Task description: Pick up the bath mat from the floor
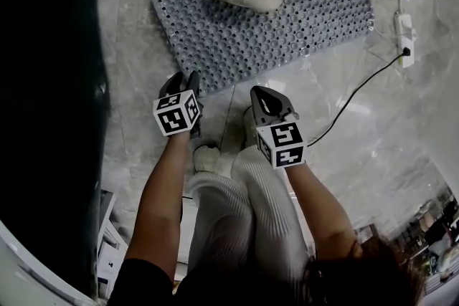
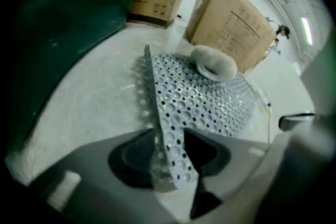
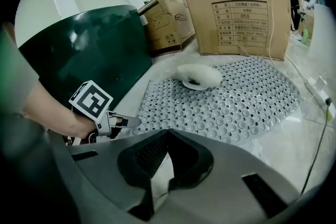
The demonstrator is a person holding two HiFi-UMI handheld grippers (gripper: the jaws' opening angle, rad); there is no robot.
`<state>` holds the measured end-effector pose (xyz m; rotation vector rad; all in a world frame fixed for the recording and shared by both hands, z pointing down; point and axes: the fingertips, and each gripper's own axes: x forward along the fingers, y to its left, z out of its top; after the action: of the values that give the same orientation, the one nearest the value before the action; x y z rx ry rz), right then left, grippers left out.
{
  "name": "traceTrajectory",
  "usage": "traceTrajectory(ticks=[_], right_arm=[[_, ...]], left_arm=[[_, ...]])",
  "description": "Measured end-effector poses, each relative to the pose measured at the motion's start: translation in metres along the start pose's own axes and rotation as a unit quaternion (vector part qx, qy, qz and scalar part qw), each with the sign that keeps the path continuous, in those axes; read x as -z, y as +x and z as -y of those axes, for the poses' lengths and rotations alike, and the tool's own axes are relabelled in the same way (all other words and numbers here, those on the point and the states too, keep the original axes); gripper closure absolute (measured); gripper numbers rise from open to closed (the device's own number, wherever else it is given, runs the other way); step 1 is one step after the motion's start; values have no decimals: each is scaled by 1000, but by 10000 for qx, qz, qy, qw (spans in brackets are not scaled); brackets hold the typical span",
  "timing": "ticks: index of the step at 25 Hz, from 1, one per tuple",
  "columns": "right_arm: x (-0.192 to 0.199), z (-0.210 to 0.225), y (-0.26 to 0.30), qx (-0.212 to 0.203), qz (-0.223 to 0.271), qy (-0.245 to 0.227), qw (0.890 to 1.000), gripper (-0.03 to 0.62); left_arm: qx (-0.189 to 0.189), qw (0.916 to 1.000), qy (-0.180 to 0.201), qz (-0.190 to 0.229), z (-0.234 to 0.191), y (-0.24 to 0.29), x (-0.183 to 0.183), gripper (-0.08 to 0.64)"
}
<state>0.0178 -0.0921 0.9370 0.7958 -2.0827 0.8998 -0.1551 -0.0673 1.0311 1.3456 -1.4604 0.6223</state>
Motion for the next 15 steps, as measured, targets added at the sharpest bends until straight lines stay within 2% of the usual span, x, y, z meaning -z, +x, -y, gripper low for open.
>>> traceTrajectory(ticks=[4,9,15], right_arm=[[13,2,4,-1,-80,44,10000,594],[18,7,6,-3,-101,39,9999,594],[23,11,8,72,-84,245,9996,594]], left_arm=[[-120,9999,1,-6,-6,11,8,382],[-71,10000,-11,-37,-6,21,11,383],[-38,10000,-37,-21,-4,30,11,385]])
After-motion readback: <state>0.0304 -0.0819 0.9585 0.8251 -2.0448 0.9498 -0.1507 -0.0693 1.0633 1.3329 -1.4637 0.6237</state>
